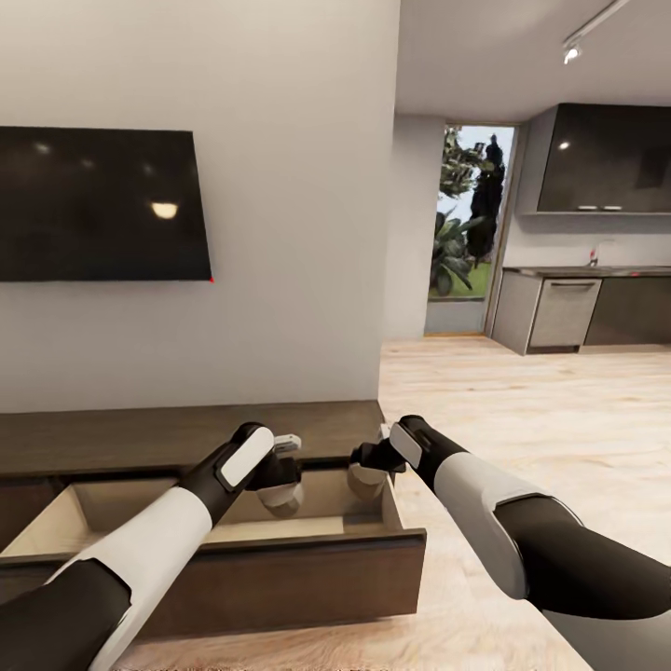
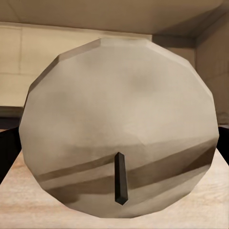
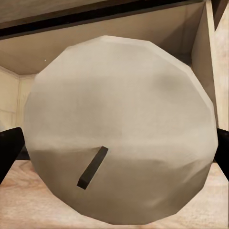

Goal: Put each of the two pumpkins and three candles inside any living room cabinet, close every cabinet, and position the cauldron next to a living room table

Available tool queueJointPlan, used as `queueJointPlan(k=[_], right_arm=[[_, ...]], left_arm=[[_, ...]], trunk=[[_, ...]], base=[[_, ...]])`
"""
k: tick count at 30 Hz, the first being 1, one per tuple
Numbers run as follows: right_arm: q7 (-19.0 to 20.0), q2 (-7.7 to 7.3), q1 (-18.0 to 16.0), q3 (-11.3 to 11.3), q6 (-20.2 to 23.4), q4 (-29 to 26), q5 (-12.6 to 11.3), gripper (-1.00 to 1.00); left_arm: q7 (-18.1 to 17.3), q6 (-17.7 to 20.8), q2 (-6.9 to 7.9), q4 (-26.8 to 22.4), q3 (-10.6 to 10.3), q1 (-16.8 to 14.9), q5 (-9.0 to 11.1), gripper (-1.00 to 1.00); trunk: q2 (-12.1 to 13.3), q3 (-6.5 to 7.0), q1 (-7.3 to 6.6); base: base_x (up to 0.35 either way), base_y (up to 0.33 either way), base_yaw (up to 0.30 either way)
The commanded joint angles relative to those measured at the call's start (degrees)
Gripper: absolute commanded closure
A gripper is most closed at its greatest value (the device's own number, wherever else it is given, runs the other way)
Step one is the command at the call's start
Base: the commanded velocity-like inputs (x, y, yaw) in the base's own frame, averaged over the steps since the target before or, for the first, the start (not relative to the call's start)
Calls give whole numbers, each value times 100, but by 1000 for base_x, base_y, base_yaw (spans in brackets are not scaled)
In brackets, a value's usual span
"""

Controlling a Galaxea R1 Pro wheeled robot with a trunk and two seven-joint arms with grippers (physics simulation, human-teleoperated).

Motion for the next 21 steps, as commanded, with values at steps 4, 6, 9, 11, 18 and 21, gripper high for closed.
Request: queueJointPlan(k=[4,6,9,11,18,21], right_arm=[[-53,0,-1,51,23,-5,-62,100],[-56,0,-1,53,23,-4,-62,100],[-60,0,-1,54,29,-11,-62,100],[-60,0,-1,54,29,-12,-62,100],[-58,0,-1,54,23,-4,-62,100],[-58,0,-1,54,23,-4,-62,100]], left_arm=[[47,-6,-4,-7,-22,-6,44,100],[47,-6,-8,-7,-23,-5,44,100],[47,-8,-7,-7,-23,-5,44,100],[47,-9,-6,-5,-26,-8,41,100],[47,-74,-12,-12,-31,-7,44,100],[47,-78,-12,-9,-31,-7,44,100]], trunk=[[-165,-78,87],[-245,-114,131],[-366,-168,197],[-446,-204,241],[-486,-222,263],[-486,-222,263]], base=[[0,0,0],[0,0,0],[0,0,0],[0,0,0],[23,0,0],[236,0,0]])
